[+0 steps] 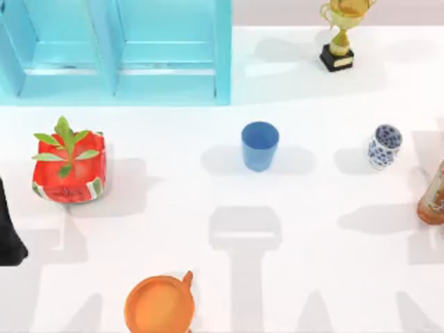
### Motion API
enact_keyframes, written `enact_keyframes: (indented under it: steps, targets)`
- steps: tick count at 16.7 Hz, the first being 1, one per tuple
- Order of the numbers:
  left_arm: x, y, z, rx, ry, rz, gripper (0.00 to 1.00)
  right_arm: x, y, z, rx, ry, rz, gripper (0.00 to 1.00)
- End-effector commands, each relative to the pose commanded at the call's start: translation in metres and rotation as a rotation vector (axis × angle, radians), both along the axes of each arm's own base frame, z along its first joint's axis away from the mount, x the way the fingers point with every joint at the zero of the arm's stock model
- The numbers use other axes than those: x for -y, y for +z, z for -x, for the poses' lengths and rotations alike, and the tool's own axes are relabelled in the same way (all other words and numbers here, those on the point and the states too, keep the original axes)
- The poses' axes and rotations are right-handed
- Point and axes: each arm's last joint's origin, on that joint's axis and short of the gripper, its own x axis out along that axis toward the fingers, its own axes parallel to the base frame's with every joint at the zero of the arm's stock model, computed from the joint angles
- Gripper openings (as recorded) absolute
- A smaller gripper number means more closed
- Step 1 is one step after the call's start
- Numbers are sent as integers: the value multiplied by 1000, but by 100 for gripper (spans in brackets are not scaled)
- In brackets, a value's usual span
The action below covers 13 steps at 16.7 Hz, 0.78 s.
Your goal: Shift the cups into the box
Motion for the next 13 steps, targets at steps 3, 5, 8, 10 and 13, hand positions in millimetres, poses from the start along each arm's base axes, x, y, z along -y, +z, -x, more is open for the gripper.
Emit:
enact_keyframes:
  steps: [3, 5, 8, 10, 13]
  targets:
    - [0, 0, 0, 0, 0, 0, 100, 0, 2, 0, -7, 2, -2, 100]
    - [0, 0, 0, 0, 0, 0, 100, -1, 12, 0, -44, 10, -11, 100]
    - [0, 0, 0, 0, 0, 0, 100, -3, 42, -4, -153, 29, -31, 100]
    - [0, 0, 0, 0, 0, 0, 100, -5, 71, -13, -258, 42, -46, 100]
    - [0, 0, 0, 0, 0, 0, 100, -10, 120, -45, -457, 57, -63, 100]
